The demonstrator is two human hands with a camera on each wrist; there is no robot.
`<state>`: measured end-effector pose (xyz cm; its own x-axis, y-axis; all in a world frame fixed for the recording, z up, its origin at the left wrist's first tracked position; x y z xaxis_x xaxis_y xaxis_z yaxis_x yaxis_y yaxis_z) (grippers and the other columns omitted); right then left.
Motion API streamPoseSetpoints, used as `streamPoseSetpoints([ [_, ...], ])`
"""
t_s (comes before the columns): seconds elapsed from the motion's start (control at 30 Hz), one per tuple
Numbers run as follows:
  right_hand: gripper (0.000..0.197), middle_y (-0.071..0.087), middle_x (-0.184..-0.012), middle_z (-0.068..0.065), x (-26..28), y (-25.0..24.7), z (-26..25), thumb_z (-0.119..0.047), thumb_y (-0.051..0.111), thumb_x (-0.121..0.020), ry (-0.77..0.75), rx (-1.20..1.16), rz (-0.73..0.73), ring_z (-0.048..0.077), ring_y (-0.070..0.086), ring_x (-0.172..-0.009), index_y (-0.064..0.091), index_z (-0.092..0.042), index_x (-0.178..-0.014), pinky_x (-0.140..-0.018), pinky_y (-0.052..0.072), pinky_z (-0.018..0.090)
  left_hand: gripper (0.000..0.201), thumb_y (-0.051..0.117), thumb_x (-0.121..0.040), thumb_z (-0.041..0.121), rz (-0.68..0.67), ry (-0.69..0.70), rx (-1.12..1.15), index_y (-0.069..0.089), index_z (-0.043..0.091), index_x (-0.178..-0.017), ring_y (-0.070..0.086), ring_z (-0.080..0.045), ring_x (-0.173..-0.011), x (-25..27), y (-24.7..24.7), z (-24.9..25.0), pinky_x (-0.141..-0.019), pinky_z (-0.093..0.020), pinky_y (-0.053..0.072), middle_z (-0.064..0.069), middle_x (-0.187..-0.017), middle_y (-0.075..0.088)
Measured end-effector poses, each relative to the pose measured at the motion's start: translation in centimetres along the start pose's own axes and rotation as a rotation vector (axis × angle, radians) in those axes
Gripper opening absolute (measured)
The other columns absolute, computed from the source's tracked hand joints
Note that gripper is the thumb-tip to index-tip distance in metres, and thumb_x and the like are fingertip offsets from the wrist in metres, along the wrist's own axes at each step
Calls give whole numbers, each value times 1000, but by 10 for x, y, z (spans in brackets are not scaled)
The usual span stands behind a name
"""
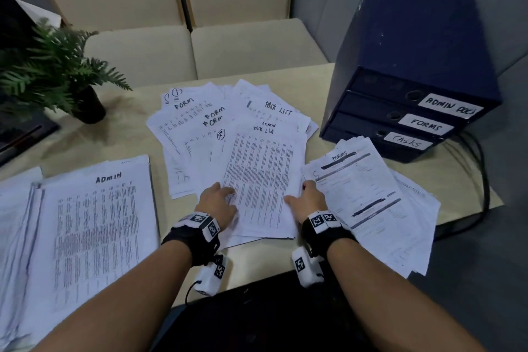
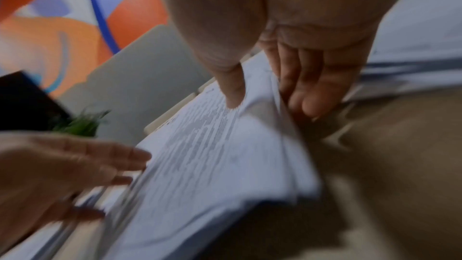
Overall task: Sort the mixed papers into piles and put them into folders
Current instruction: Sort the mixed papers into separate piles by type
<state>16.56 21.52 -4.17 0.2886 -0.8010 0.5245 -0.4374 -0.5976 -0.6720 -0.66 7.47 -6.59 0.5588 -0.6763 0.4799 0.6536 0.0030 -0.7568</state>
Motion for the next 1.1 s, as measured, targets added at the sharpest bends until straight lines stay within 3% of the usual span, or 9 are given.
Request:
streamPoseSetpoints([
  [0.13,34,63,-120,11,6,9,-8,-13,60,-92,3,-120,70,27,61,-99,51,-7,-123,-76,45,26,45,57,-85,18,-39,93,58,55,19,-130,43,-25,-129,3,-6,-13,-110,-34,33,-5,-142,46],
  [0.23,37,62,-128,4,11,14,-9,-11,56,-91,-28,-245,32,22,61,-107,57,-13,-128,-93,50,33,47,58,-85,14,-22,99,161,52,17,-132,48,-23,-124,5,-17,-26,-106,-31,35,-6,-138,49],
  [0.43,28,73,-106,3,38,1,-4,1,56,-92,-118,-564,-29,23,70,-96,65,-15,-113,-86,55,40,74,58,-88,14,114,-14,504,18,21,-150,39,-28,-134,9,-42,-50,-110,-42,35,-7,-150,32],
  [0.6,19,73,-98,8,40,10,9,-3,58,-89,-48,-488,-5,29,70,-91,64,-20,-90,-88,54,47,33,57,-90,7,107,-26,633,53,10,-122,64,-25,-91,18,-53,-53,-80,-30,49,-9,-109,68],
  [0.67,26,73,-92,2,41,13,10,-3,58,-89,-49,-459,11,25,69,-88,65,-27,-85,-87,55,39,22,60,-90,12,143,-27,600,60,5,-112,64,-29,-91,21,-53,-55,-84,-36,51,-12,-102,68],
  [0.8,19,70,-80,-6,39,9,15,-9,59,-88,-31,-315,68,17,66,-77,67,-25,-81,-71,52,25,19,57,-93,13,167,-59,575,60,0,-106,58,-30,-87,25,-48,-54,-77,-31,43,-15,-96,64],
  [0.9,31,48,-58,-5,30,-1,23,-9,57,-88,-8,-210,143,13,43,-53,46,-19,-60,-49,32,23,6,53,-93,7,196,-126,525,57,4,-95,55,-24,-82,25,-43,-57,-69,-26,39,-14,-95,64],
  [1.03,15,57,-71,7,15,-10,35,-11,54,-89,-4,-237,82,20,48,-62,57,-7,-76,-58,34,26,21,54,-93,15,91,-212,503,56,8,-112,61,-31,-96,21,-30,-63,-82,-34,49,-11,-110,64],
  [1.1,12,64,-79,8,13,-8,38,-10,52,-91,-6,-292,63,21,53,-67,63,-5,-87,-60,38,26,16,54,-90,10,90,-226,504,56,9,-105,62,-29,-83,22,-25,-62,-73,-33,51,-11,-99,64],
])
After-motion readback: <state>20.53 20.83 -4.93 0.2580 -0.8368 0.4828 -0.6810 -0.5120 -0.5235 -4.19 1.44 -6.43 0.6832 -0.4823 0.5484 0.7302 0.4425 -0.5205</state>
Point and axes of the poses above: each hand's wrist, its own x-axis away from the middle knuckle, its own y-axis out of the palm, z = x × y, the point moved 2 cm from there along -x, towards the middle knuckle
